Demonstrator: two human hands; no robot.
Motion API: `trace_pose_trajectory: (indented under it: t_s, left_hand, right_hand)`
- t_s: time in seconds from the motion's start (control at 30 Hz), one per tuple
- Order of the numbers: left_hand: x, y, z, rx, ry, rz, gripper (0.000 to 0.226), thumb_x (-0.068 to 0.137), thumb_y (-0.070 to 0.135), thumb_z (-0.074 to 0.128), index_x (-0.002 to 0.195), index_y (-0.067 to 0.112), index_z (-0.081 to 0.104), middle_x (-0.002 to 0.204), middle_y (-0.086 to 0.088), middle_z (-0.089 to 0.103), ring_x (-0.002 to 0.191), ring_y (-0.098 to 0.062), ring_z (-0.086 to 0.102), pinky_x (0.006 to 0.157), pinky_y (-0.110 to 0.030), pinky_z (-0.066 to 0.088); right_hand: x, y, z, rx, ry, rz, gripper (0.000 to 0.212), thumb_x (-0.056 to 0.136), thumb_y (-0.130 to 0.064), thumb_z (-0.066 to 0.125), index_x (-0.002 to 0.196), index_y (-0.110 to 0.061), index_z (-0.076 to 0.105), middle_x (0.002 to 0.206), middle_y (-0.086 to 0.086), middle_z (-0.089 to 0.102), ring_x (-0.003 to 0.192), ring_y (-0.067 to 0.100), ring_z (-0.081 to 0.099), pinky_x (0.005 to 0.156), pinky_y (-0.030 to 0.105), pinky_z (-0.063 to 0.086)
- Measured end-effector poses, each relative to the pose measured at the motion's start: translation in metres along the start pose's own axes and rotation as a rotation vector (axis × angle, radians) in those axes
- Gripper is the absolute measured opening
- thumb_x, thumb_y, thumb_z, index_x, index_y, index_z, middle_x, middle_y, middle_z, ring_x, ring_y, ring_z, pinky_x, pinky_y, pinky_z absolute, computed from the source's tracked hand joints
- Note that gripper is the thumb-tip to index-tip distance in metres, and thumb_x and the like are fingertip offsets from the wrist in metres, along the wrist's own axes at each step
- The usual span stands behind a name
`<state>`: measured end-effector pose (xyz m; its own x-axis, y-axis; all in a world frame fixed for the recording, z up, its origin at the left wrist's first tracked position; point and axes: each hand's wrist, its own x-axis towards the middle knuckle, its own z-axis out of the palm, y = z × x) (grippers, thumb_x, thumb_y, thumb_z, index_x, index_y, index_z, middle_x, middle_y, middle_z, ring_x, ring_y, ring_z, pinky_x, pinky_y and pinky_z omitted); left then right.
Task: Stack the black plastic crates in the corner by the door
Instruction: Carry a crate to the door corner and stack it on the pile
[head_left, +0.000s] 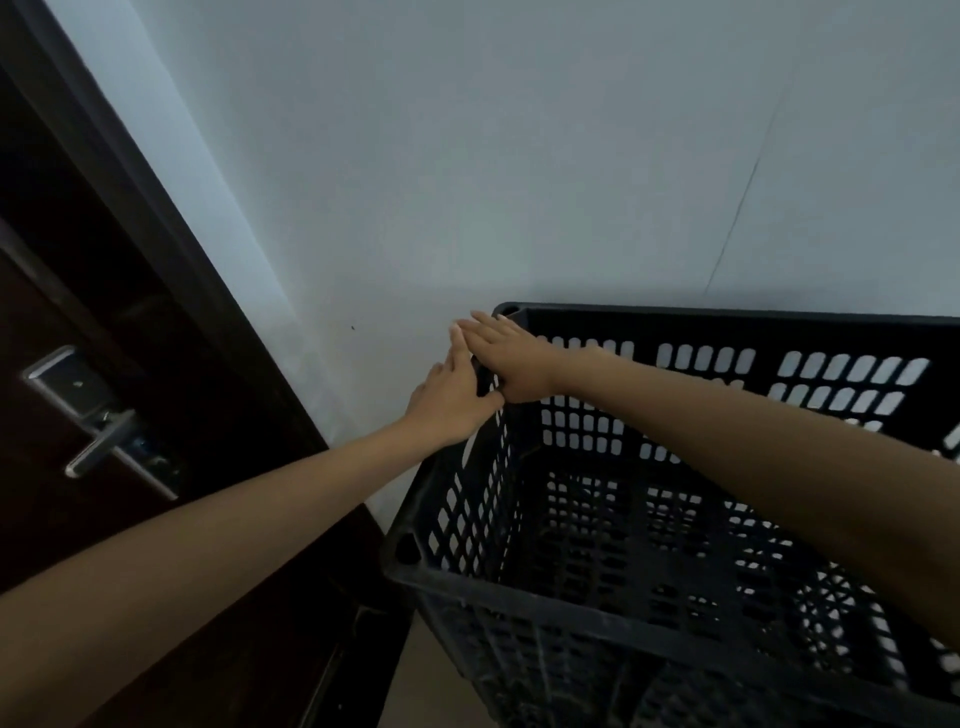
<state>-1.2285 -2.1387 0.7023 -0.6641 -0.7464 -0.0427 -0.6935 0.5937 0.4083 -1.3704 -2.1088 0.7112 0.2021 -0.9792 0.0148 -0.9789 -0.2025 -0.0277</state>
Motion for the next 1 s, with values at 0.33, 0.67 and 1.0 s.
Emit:
trace_pose_trajectory:
  t_s: [0.33,0.67,1.0]
  left_hand:
    - [0.013,0.038,-0.033,0.245,0.096,0.323,0.083,0.096,0.035,0.049,0.156,0.021,-0.007,0.165,-0.004,0.002,0.152,-0.024,0.003,0.120,-0.049,0.001]
    - [0.075,0.172,0.019,0.294,-0.055,0.832,0.074,0.096,0.028,0.052,0.155,0.025,0.008,0.159,-0.002,0.026,0.143,-0.019,0.030,0.116,-0.031,0.027]
    - [0.092,0.199,0.086,0.430,0.063,0.739,0.078,0.091,0.046,0.053,0.153,0.018,0.015,0.146,-0.005,0.039,0.133,-0.025,0.039,0.111,-0.042,0.028]
  right_hand:
    - [-0.100,0.077,-0.033,0.057,0.218,0.197,0.059,0.091,-0.022,0.050,0.146,-0.021,0.029,0.144,0.006,0.041,0.134,0.027,0.037,0.110,0.042,0.034]
    - [-0.225,0.158,-0.044,0.097,0.047,0.515,0.051,0.097,-0.052,0.036,0.139,-0.023,0.033,0.139,0.000,0.044,0.118,0.021,0.053,0.096,0.040,0.046]
    - [-0.237,0.170,-0.017,-0.183,0.050,0.532,0.063,0.092,-0.052,0.049,0.140,-0.016,0.031,0.133,0.006,0.046,0.118,0.027,0.049,0.099,0.043,0.038]
